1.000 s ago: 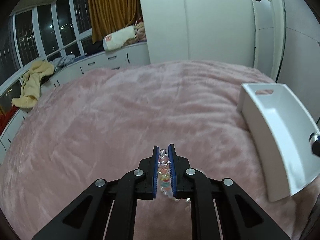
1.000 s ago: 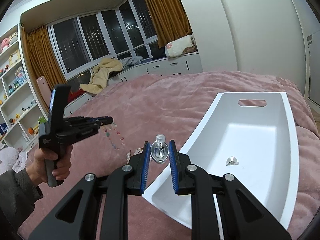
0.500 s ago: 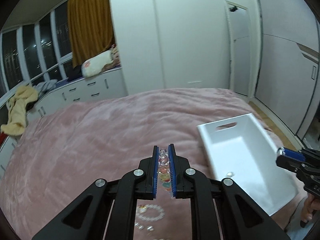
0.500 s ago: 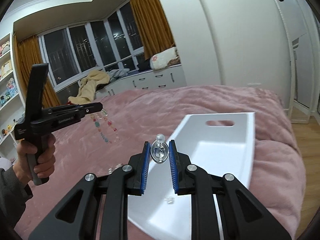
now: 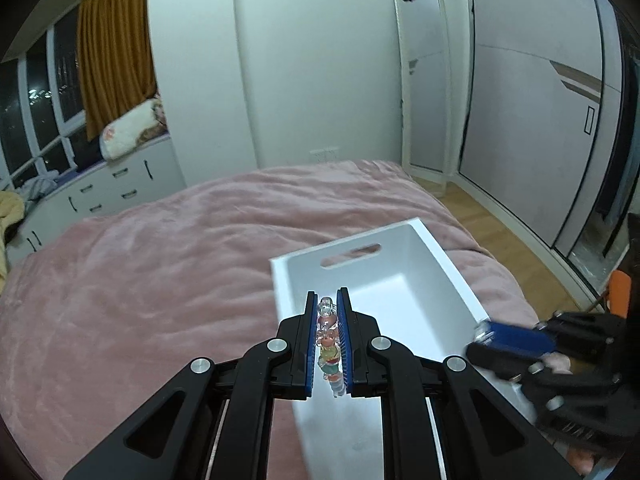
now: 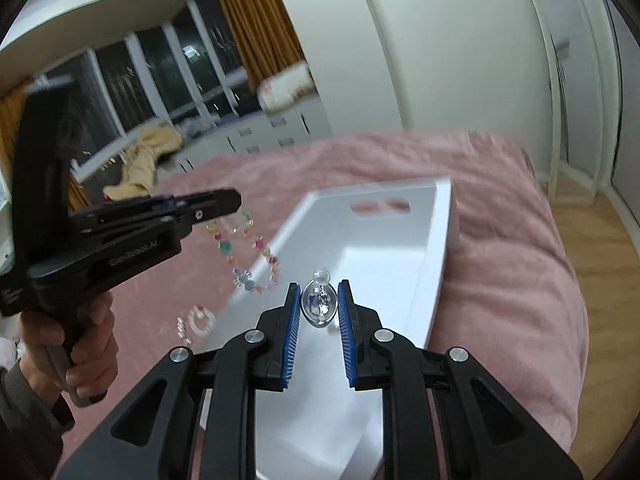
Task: Organize jewelry
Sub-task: 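Open the left tool over the white box while the right tool releases its pendant inside, then move both open tools back over the pearl earrings on the bed, then grasp a pearl drop earring with the left tool while the right tool grasps the other earring, then carry both held pearl earrings over the white box, then open both tools to drop the earrings into the box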
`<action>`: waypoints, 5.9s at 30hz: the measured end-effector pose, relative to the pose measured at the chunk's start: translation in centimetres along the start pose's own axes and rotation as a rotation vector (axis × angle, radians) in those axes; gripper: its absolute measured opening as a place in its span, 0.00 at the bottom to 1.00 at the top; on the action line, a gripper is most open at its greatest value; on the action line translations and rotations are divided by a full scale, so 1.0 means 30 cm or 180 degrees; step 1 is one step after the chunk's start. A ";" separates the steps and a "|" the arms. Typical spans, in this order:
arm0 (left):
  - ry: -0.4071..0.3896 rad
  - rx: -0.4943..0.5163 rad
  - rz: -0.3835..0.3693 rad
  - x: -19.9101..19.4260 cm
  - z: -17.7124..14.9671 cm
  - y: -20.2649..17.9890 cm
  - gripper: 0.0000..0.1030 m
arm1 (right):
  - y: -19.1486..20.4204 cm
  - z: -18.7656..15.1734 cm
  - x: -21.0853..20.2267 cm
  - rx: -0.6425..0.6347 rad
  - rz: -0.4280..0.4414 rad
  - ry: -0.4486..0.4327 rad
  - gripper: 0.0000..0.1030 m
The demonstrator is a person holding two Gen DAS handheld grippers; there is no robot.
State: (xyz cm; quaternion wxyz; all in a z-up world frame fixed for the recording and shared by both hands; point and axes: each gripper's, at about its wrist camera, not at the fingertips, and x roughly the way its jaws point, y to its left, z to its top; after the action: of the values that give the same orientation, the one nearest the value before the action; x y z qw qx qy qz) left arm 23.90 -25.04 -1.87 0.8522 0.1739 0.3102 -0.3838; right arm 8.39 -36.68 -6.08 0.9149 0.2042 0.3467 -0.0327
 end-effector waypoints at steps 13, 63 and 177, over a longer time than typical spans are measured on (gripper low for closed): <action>0.0417 -0.0169 -0.0250 0.210 -0.083 -0.044 0.41 | -0.034 -0.011 0.067 0.0190 0.0127 0.0199 0.34; 0.0446 -0.1058 0.0681 -0.134 -0.603 0.644 0.92 | 0.644 -0.313 0.074 -0.1605 0.0958 -0.0348 0.95; 0.0146 -0.0690 -0.0406 0.057 -0.234 -0.066 0.16 | -0.014 0.034 0.038 -0.0228 0.0049 -0.0098 0.12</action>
State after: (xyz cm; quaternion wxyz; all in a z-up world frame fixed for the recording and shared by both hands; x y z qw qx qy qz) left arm 20.50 -23.49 -8.37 0.8326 0.0693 0.3797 -0.3973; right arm 9.80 -37.37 -6.26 0.9271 0.1735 0.3320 -0.0164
